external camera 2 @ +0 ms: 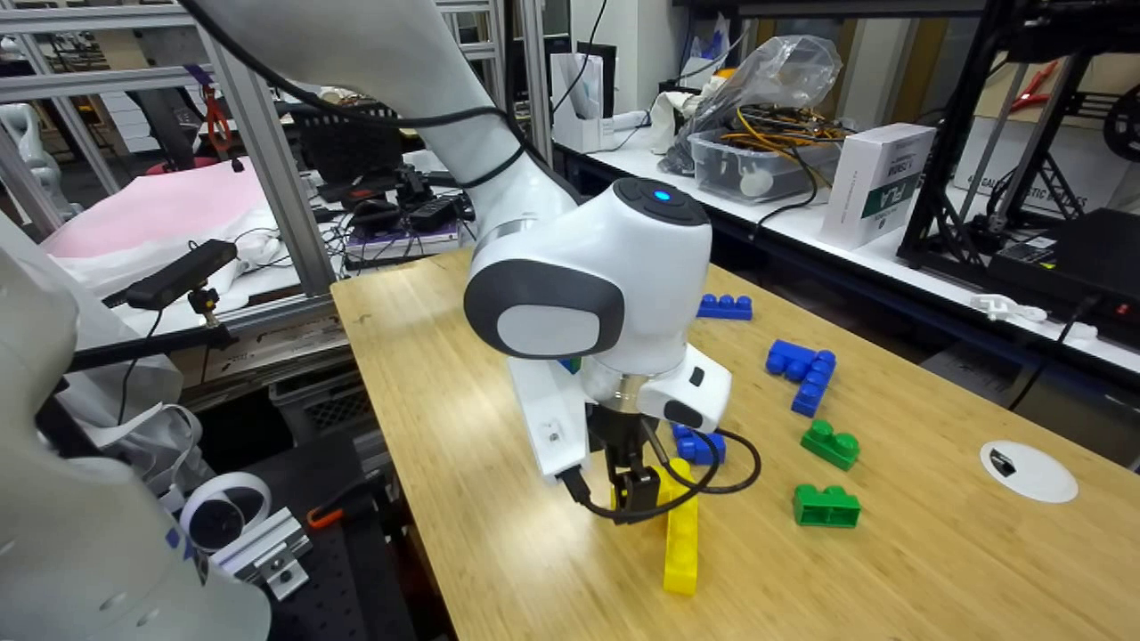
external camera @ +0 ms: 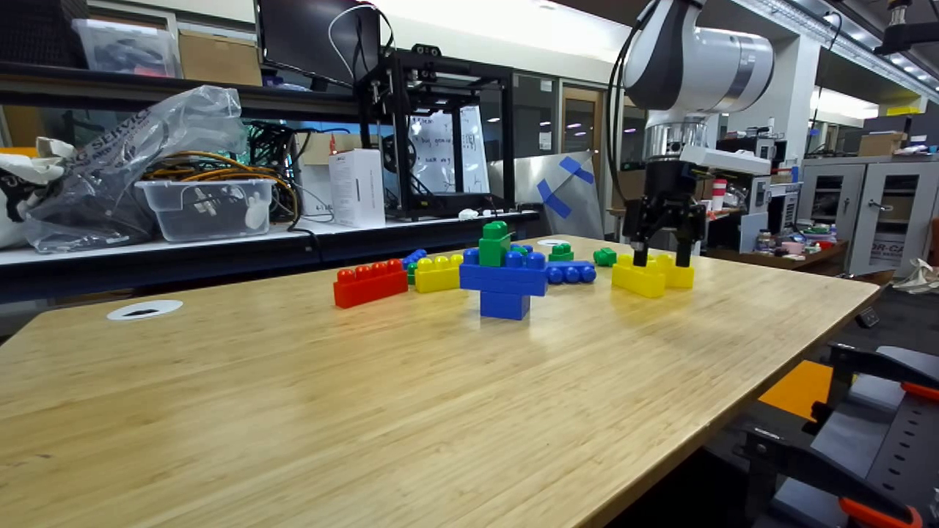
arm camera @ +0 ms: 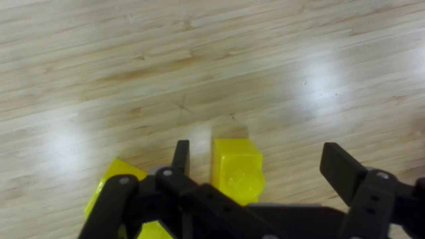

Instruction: Attach the three piece Lego to the stack of Lego's

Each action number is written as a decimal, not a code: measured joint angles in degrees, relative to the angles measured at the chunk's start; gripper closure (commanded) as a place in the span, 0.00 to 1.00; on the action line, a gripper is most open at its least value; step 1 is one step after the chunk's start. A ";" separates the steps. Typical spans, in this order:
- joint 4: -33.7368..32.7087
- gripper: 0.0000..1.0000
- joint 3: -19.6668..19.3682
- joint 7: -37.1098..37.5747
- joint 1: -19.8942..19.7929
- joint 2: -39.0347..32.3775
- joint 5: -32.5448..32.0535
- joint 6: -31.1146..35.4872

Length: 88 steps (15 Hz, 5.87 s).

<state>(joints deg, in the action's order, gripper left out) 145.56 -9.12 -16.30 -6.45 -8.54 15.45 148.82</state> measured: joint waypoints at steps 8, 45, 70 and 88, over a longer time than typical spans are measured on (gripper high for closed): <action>-1.00 0.00 1.11 0.07 -0.27 -4.94 -0.09 3.25; -4.51 0.89 3.75 -25.03 7.77 25.52 -27.65 -24.11; -19.03 0.89 10.28 -78.07 8.84 4.65 -39.31 -20.23; -18.75 0.89 10.42 -90.54 8.84 4.30 -30.67 -20.86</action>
<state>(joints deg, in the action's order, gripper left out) 126.82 1.30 -106.84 2.39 -4.23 -15.22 127.96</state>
